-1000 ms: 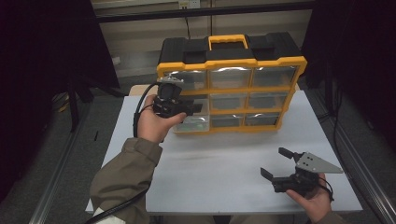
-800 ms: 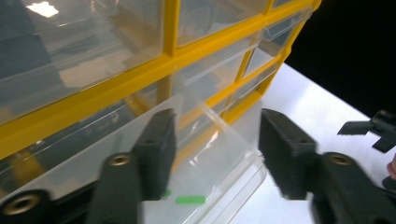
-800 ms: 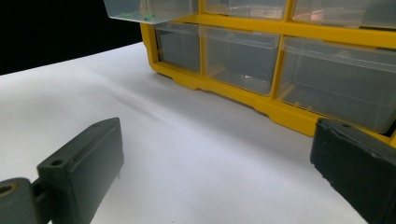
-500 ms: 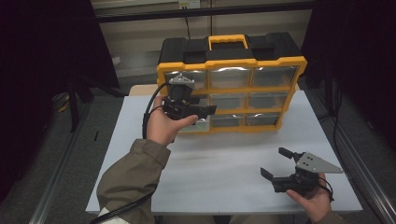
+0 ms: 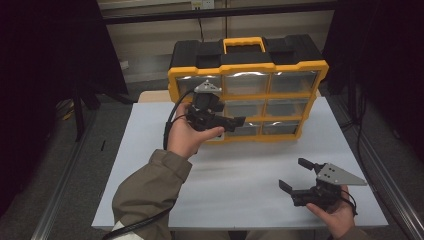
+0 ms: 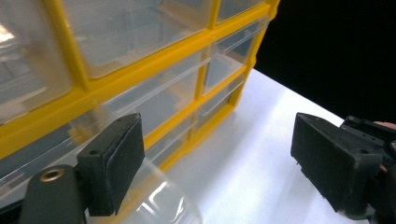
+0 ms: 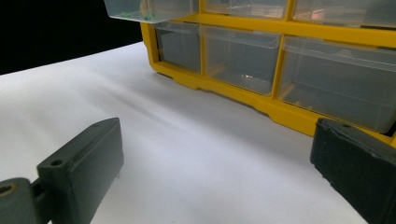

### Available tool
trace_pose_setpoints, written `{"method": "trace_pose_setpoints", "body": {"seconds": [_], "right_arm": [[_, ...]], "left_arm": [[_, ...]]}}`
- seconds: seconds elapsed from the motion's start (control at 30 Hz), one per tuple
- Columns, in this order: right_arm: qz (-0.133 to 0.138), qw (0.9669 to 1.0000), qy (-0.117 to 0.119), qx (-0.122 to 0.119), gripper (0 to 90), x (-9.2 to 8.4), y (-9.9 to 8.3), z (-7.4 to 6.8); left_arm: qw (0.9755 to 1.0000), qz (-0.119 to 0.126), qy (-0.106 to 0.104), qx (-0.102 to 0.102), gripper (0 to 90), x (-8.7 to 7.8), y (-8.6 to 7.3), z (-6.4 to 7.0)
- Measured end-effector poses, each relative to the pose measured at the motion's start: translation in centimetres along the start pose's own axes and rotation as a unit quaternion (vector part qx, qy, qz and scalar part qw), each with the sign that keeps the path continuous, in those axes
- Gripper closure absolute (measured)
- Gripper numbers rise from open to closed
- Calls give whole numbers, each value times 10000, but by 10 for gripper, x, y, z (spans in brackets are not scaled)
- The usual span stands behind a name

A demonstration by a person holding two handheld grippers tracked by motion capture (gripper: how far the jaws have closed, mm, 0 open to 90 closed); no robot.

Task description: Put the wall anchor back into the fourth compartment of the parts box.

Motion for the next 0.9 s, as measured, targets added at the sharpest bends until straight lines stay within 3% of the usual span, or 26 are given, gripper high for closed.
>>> {"method": "trace_pose_setpoints", "body": {"seconds": [0.13, 0.2, 0.73, 0.9], "right_arm": [[1, 10000, 2, -3, 25, 0, 0, 0], [8, 10000, 8, -14, 25, 0, 0, 0], [1, 10000, 5, -1, 25, 0, 0, 0], [4, 10000, 7, -4, 25, 0, 0, 0]], "left_arm": [[9999, -86, -72, 62, 167, 5, 0, 5], [9999, -5, -114, 89, 159, 8, 1, 8], [9992, -31, -337, 209, 132, 22, -3, 24], [9990, -138, -348, 239, 132, 25, -7, 27]]}}
Point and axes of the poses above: each handheld gripper's, and its own axes: x roughly forward along the jaws, y roughly out of its top, z roughly to its right, the point moved 4 cm from there along x, roughly forward along the jaws, and after that the axes turned 5 degrees about x, right-handed, at the moved point
